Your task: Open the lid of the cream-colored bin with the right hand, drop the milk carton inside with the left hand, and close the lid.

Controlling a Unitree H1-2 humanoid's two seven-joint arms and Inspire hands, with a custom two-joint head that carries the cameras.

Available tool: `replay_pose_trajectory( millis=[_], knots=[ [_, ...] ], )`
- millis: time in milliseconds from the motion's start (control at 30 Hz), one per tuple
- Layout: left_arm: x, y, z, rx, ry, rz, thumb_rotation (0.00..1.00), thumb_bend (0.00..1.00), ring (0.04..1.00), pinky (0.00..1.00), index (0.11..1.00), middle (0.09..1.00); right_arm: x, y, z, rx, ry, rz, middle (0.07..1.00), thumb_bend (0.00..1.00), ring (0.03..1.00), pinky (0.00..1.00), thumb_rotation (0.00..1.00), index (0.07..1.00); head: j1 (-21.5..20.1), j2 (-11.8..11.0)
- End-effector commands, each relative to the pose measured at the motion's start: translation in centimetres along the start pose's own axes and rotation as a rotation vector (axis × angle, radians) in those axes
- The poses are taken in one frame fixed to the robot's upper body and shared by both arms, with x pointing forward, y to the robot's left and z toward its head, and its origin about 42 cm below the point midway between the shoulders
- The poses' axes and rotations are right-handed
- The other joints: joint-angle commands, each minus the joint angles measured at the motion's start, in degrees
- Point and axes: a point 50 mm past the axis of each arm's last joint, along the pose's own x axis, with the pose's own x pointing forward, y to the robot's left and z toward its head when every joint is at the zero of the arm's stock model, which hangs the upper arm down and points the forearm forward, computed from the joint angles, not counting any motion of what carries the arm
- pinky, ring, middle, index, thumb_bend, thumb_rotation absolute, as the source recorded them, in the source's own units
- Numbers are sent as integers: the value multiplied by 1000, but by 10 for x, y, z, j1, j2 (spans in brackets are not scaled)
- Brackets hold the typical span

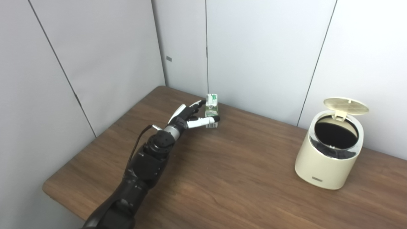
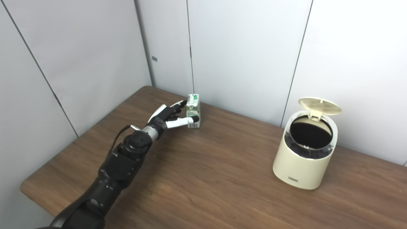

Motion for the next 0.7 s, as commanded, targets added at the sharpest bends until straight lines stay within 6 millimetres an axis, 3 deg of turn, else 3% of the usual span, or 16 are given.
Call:
replay_pose_trajectory(
  millis=[0, 667],
  knots=[
    [9, 3, 12, -1, -7, -8, 501, 1000, 1000, 938, 1000, 1000, 2, -11, 4, -7, -53, -36, 629, 479, 589, 402, 167, 494, -1, 0],
    [14, 5, 16, -26, -6, 9, 481, 1000, 1000, 984, 1000, 1000, -19, -20, 0, -29, -33, -11, 622, 484, 575, 376, 171, 491, -21, 4]
  ],
)
